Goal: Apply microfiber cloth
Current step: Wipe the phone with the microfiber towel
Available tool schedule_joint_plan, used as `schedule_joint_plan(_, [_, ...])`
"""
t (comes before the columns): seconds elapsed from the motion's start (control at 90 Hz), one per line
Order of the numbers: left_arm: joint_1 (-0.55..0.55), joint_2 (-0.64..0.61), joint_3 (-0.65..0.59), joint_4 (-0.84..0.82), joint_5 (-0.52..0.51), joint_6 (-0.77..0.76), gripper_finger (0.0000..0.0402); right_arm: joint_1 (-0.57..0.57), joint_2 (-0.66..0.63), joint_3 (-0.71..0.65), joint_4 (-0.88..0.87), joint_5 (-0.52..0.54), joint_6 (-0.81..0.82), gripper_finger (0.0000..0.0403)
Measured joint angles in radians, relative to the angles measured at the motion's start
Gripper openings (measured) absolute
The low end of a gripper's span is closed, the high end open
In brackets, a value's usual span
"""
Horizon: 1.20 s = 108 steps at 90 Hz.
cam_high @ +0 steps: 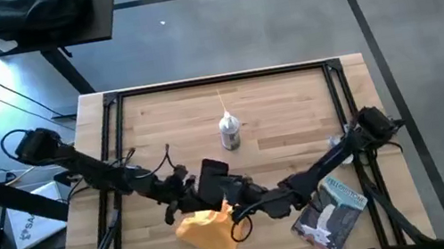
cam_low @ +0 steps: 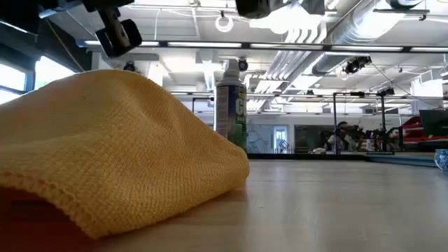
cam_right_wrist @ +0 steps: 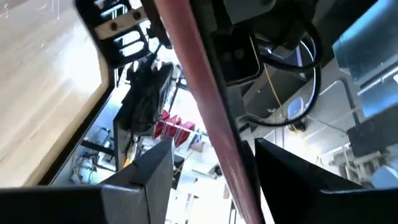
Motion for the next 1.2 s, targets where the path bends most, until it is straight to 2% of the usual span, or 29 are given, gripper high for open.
schedule_joint_plan(0.156, [0.027, -0.103, 0.001, -0.111, -0.083, 0.039, 0.0018, 0.037, 0.003, -0.003, -0.036, -0.021, 0.032, 0.0185])
schedule_joint_plan(0.256, [0.055, -0.150, 0.001, -0.146, -0.078, 0.059, 0.0018, 0.049, 0.003, -0.003, -0.073, -0.043, 0.102, 0.0185])
schedule_joint_plan(0.322, [0.087, -0.189, 0.002, -0.168, -0.073, 0.074, 0.0018, 0.049, 0.003, -0.003, -0.122, -0.080, 0.204, 0.0185])
schedule_joint_plan(0.456, [0.162, -0.263, 0.001, -0.308, -0.111, 0.096, 0.0017, 0.046, 0.003, -0.003, -0.310, -0.254, 0.591, 0.0185])
schedule_joint_plan(0.611, [0.244, -0.328, 0.002, -0.490, -0.110, 0.164, 0.0017, -0.005, 0.002, -0.002, -0.470, -0.561, 1.207, 0.0185])
schedule_joint_plan(0.678, [0.263, -0.328, 0.001, -0.557, -0.121, 0.165, 0.0017, -0.046, 0.009, -0.002, -0.537, -0.647, 1.379, 0.0185])
schedule_joint_plan(0.756, [0.280, -0.327, 0.000, -0.577, -0.125, 0.184, 0.0017, -0.094, 0.035, -0.002, -0.531, -0.787, 1.538, 0.0185])
schedule_joint_plan(0.844, [0.296, -0.315, 0.001, -0.595, -0.108, 0.191, 0.0017, -0.131, 0.091, -0.002, -0.443, -0.929, 1.623, 0.0185])
schedule_joint_plan(0.967, [0.314, -0.299, 0.001, -0.595, -0.056, 0.197, 0.0017, -0.147, 0.163, 0.001, -0.348, -1.010, 1.662, 0.0185])
schedule_joint_plan(1.078, [0.329, -0.296, 0.001, -0.620, -0.037, 0.155, 0.0017, -0.148, 0.204, 0.039, -0.350, -1.007, 1.699, 0.0175])
schedule_joint_plan(1.2, [0.328, -0.295, 0.001, -0.623, -0.018, 0.103, 0.0017, -0.146, 0.238, 0.063, -0.351, -0.989, 1.731, 0.0134])
